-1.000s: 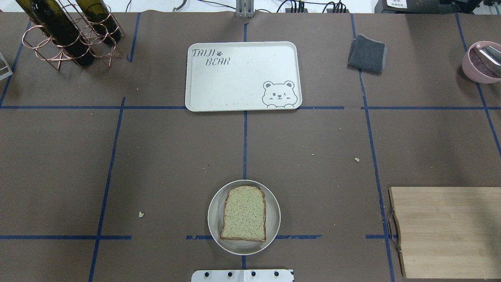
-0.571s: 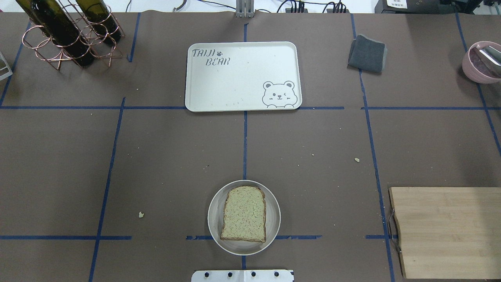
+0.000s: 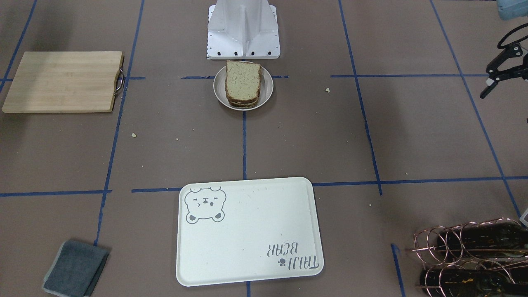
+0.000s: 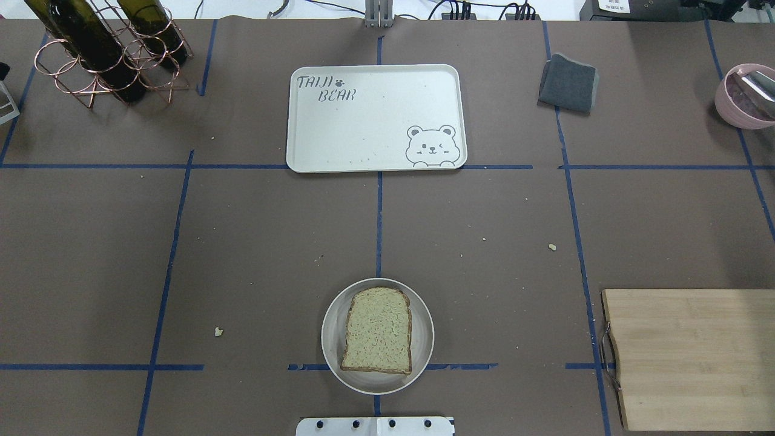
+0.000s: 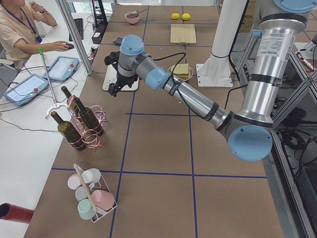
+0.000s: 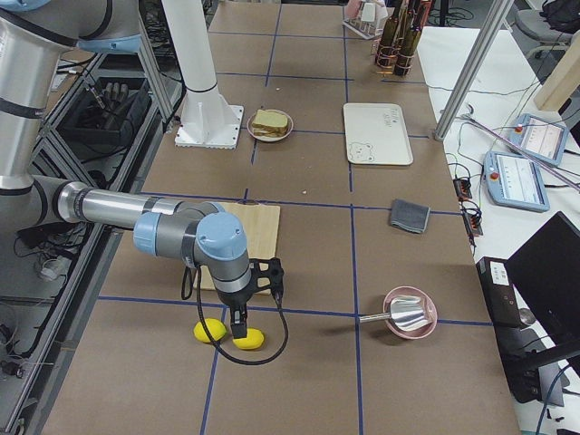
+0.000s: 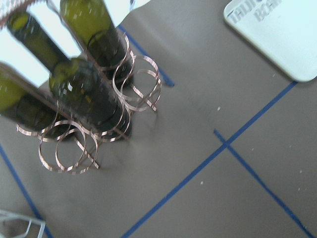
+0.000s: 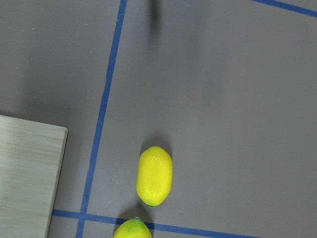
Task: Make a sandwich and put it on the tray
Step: 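Move the left gripper down to the rim of the sandwich plate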
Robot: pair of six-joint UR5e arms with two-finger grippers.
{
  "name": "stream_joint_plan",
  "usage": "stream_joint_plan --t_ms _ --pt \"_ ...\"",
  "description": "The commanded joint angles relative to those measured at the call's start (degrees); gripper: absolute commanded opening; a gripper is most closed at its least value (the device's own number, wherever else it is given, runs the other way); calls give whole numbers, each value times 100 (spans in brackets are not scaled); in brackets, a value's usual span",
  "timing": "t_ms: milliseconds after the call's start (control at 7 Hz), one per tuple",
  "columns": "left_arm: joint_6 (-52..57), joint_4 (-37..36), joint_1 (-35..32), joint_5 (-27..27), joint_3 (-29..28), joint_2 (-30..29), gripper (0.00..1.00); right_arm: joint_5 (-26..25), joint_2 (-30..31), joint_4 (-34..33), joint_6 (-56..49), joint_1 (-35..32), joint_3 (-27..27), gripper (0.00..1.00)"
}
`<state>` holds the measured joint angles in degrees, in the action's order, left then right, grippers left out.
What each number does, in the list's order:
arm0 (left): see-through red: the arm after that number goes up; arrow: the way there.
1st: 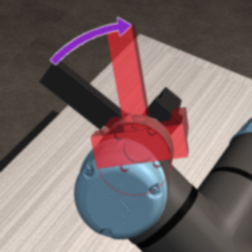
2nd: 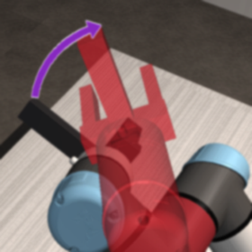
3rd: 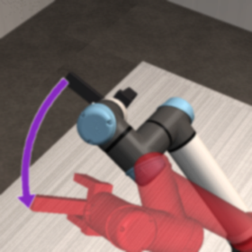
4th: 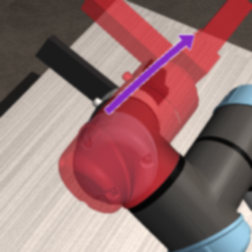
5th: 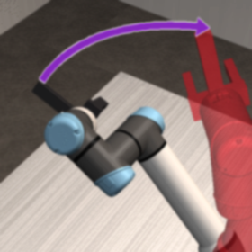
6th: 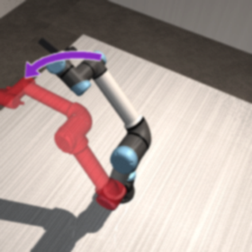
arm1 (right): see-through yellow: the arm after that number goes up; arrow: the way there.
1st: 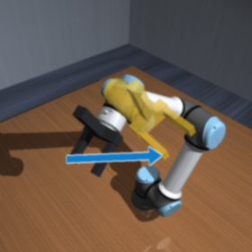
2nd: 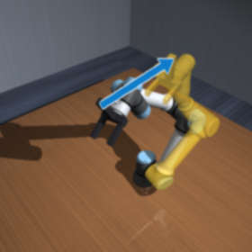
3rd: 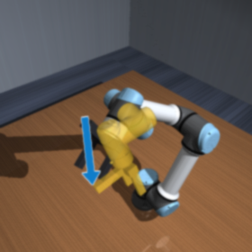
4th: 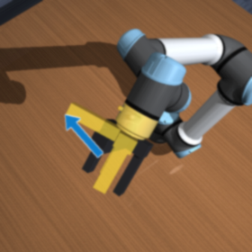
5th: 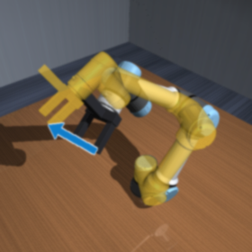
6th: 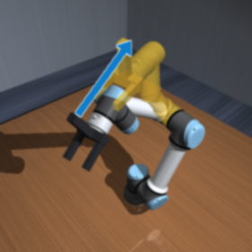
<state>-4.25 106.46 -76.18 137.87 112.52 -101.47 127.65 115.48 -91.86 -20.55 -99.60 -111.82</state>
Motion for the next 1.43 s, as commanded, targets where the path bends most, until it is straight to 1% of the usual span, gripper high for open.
stream_joint_plan --t_ms 0,143,286,429,571,714,857,1000,1143,1286 --pt "-1914 1415 1265 73 7 -30 100 32 10 2 -1 -24 11 100" --pt "-3409 1447 2012 -197 189 -56 100 41 10 10 7 -24 55 100" --pt "-4364 1404 2863 -1165 461 -65 100 41 18 2 8 -33 64 100" --pt "-5331 1395 3716 -2062 507 -65 100 41 18 10 -1 -76 81 100" --pt "-6245 1395 4481 -2915 507 -74 88 41 18 11 -1 -103 90 100" --pt "-6776 1386 5115 -3568 455 -83 68 41 18 11 7 -129 117 100" --pt "-6991 1386 5487 -3905 281 -196 66 41 18 11 8 -147 117 100" --pt "-7245 1386 5778 -4152 -60 -397 66 41 10 11 -1 -165 134 100" --pt "-7282 1386 5998 -4320 -368 -678 66 32 10 11 7 -165 134 100" --pt "-7300 1395 6209 -4400 -580 -785 66 32 10 11 8 -173 143 100"
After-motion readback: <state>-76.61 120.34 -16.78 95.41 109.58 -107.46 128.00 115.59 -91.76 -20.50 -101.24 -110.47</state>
